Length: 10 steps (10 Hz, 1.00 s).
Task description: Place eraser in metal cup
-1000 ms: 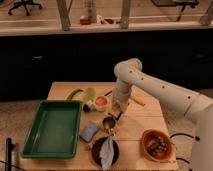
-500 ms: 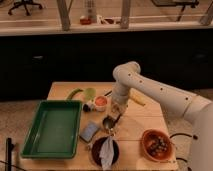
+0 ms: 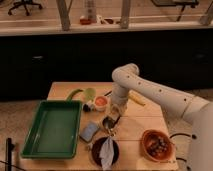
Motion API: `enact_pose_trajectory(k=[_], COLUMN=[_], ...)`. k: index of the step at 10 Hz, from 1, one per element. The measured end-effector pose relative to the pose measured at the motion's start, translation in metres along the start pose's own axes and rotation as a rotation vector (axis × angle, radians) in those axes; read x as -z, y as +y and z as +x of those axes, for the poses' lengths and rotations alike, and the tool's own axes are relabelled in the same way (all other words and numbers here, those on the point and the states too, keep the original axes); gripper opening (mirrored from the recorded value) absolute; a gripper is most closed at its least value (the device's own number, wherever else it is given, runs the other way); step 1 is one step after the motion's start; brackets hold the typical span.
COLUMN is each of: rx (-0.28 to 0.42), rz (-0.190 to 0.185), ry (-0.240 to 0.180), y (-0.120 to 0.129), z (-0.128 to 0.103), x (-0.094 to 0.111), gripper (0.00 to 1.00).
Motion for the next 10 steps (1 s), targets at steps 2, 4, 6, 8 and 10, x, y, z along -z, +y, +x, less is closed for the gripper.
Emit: enact_pose_trajectory(k=[2, 4, 6, 8, 10], rx=[0.022, 0.06, 0.085, 0.119, 0.162], rz=[-0.007, -0.012, -0.023, -0.033, -0.039], ry=[0.003, 0.014, 0.02, 0.018, 0.007], y=[-0.003, -0.017, -0.019, -0.025, -0.024], z=[-0.005, -0.024, -0.034, -0.046, -0.055], x=[-0.002, 0.006, 0.01, 0.009, 0.006], gripper=[0.0, 0.0, 0.0, 0.0, 0.0])
